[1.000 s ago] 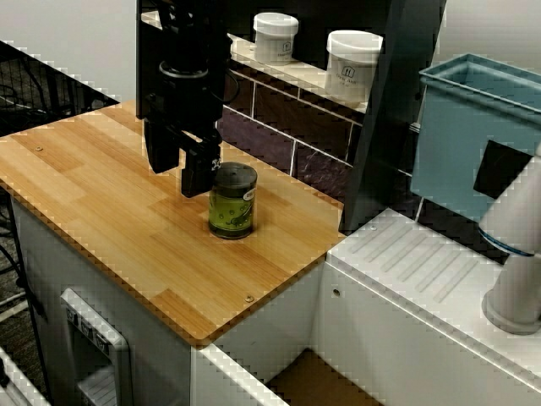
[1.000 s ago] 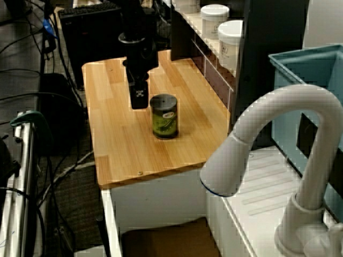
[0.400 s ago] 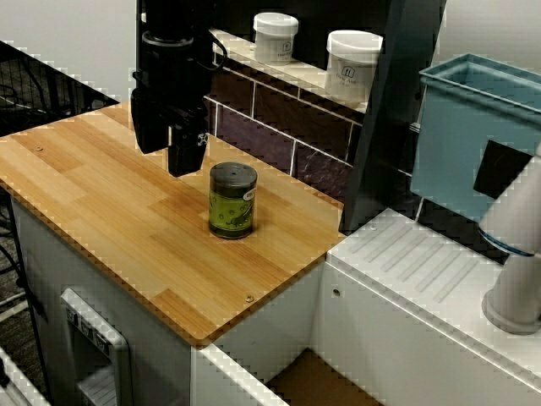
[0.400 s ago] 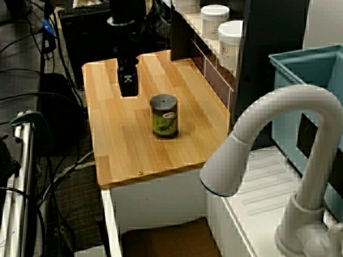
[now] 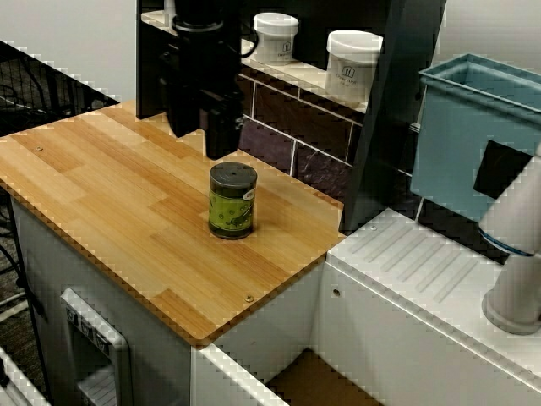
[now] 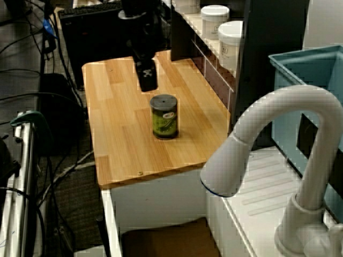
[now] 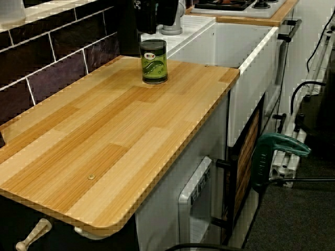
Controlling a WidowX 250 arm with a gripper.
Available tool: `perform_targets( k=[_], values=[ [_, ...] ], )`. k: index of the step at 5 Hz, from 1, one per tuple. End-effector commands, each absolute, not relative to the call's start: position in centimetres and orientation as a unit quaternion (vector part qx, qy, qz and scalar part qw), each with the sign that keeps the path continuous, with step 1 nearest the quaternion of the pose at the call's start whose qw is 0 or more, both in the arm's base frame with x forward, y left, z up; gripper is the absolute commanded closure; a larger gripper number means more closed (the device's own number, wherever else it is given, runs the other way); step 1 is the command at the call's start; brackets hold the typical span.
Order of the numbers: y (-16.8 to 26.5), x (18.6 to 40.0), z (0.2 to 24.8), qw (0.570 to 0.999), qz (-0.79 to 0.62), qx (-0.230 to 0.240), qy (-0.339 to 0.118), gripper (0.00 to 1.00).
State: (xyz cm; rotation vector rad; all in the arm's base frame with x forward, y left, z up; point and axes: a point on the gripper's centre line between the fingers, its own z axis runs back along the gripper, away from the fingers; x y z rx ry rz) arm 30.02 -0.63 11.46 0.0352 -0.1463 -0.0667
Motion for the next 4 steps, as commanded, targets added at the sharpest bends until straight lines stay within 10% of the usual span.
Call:
perform_targets(
  k=[1, 4],
  values=[
    [-3.0, 33.4, 12.6, 0.995, -0.032, 0.026, -0.092, 0.0],
    [-2.0, 35.6, 10.6, 0.996, -0.021, 0.033, -0.08, 0.0]
  ],
)
